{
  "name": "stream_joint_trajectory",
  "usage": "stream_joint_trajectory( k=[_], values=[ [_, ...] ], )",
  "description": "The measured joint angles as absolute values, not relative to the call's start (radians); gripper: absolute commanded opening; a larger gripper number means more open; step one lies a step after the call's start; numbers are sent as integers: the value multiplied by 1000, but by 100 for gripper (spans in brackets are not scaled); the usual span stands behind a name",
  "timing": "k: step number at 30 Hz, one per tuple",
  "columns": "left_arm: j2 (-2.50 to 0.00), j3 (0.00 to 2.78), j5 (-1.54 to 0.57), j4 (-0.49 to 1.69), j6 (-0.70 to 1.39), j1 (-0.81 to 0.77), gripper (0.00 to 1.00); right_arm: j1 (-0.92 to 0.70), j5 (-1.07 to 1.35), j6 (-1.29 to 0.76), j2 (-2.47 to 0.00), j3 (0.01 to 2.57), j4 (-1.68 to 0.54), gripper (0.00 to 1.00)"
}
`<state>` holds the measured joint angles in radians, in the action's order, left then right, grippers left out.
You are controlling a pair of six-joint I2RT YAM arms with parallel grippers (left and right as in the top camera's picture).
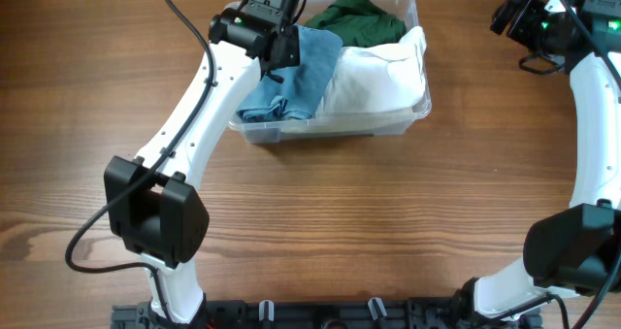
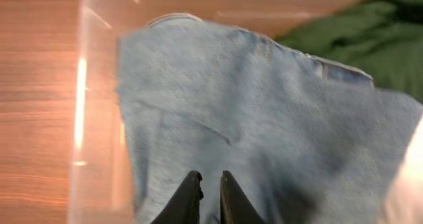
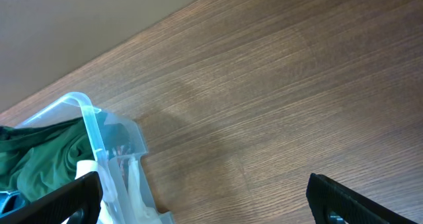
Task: Pack container
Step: 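Regrasp the light-blue cloth's top edge and smooth it flat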
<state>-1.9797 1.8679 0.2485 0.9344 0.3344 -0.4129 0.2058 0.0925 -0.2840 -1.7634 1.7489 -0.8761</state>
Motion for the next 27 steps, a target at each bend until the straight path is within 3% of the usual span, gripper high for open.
stream_joint_trajectory(
  k=[9,27],
  values=[
    [-1986,1868,308,856,334,-332,5,206,93,-284,-1763,1749,-876,100],
    [-2083,1867,309,739,287,-295,4,206,93,-284,-1763,1749,-876,100]
  ],
)
